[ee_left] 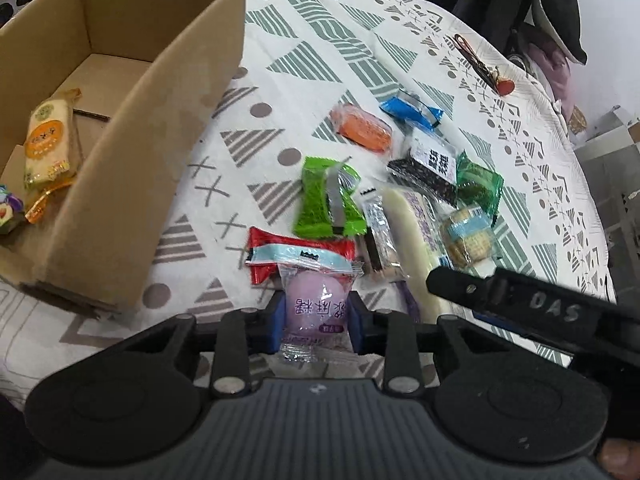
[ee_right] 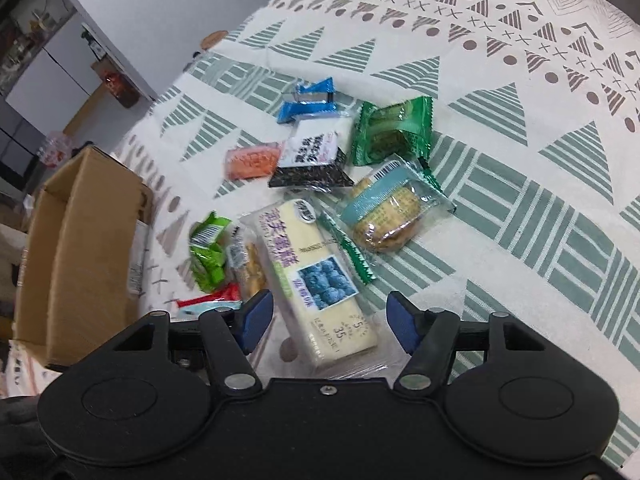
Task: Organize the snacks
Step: 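Grasp the pink bun with the left tool while the right grasps the white cake bar, then carry the pink bun and white cake bar over the box with both tools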
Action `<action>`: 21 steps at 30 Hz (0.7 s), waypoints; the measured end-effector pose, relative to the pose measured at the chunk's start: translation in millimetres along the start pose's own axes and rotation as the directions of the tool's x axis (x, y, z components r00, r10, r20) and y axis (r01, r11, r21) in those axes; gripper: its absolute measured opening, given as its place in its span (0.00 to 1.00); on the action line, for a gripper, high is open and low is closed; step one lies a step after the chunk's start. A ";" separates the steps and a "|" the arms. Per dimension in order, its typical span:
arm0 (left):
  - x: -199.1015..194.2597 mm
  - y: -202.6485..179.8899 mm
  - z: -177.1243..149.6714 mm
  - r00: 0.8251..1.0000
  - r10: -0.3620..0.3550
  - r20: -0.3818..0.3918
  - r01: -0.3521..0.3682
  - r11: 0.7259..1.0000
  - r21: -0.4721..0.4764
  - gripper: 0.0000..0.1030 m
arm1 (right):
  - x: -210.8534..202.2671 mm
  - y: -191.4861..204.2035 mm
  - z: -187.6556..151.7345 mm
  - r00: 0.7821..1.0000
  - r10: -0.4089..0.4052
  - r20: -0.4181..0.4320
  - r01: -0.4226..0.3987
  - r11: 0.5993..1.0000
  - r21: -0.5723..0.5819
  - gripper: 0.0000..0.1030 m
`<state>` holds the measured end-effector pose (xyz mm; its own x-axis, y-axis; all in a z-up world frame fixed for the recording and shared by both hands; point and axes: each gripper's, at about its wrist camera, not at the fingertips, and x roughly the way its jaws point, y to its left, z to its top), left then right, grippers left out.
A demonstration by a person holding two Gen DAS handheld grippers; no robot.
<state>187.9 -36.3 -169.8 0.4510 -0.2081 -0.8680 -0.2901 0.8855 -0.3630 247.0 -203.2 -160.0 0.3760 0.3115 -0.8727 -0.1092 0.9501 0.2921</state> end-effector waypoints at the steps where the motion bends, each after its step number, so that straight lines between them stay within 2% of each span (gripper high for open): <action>1: -0.9 1.4 1.5 1.000 -0.003 0.003 0.003 1.000 -0.001 0.30 | 2.8 0.3 -0.5 1.000 -0.015 -0.003 0.015 1.000 -0.003 0.61; 8: -3.4 10.5 5.5 1.000 -0.001 0.003 0.001 1.000 0.016 0.29 | 18.6 10.0 -5.4 0.997 -0.073 -0.023 0.072 0.995 -0.071 0.60; 9: -4.4 10.7 5.7 1.000 0.003 0.004 -0.003 1.000 0.022 0.29 | 18.7 11.1 -6.5 0.996 -0.084 -0.020 0.082 0.993 -0.085 0.58; 11: -8.1 11.3 5.7 1.000 0.006 0.009 -0.007 1.000 0.027 0.29 | 16.7 11.2 -7.0 0.996 -0.093 -0.020 0.090 0.992 -0.091 0.46; 13: -12.7 11.8 4.9 1.000 0.006 0.017 -0.007 0.999 0.031 0.29 | 13.5 9.6 -7.0 0.997 -0.074 -0.026 0.072 0.995 -0.076 0.38; 21: -37.2 12.3 -0.9 0.998 0.014 0.065 -0.016 1.000 0.019 0.29 | -7.6 12.8 -11.0 0.999 -0.043 0.017 0.044 0.998 -0.056 0.30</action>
<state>166.8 -18.0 -142.2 0.5004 -0.1681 -0.8493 -0.2806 0.8965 -0.3428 232.6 -193.3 -153.9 0.3961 0.2703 -0.8775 -0.1437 0.9622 0.2316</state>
